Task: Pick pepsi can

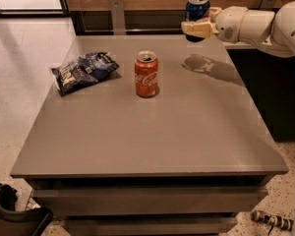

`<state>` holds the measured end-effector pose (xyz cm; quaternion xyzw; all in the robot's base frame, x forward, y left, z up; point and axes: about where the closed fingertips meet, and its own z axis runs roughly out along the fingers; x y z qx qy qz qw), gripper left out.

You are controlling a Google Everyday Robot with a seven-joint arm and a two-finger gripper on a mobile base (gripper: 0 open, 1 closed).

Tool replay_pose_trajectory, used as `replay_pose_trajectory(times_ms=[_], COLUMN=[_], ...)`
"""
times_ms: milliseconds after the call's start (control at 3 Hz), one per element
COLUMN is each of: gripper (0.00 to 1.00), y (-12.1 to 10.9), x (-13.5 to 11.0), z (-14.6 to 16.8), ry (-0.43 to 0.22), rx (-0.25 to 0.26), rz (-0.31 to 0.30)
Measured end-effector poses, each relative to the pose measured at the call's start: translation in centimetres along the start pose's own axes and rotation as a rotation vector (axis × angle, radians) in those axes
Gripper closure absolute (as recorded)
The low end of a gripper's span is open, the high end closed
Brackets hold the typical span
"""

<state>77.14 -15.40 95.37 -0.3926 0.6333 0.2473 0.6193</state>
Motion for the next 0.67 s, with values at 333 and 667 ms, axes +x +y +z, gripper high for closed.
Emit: replay_pose_trajectory(times_ms=[333,667], gripper=[1.0,1.0], y=[-0.29,-0.29], x=[-2.98,-2.98], z=[-0.58,-0.58], ry=[0.02,0.02], rx=[0.005,0.005], rz=[-0.063,-0.063])
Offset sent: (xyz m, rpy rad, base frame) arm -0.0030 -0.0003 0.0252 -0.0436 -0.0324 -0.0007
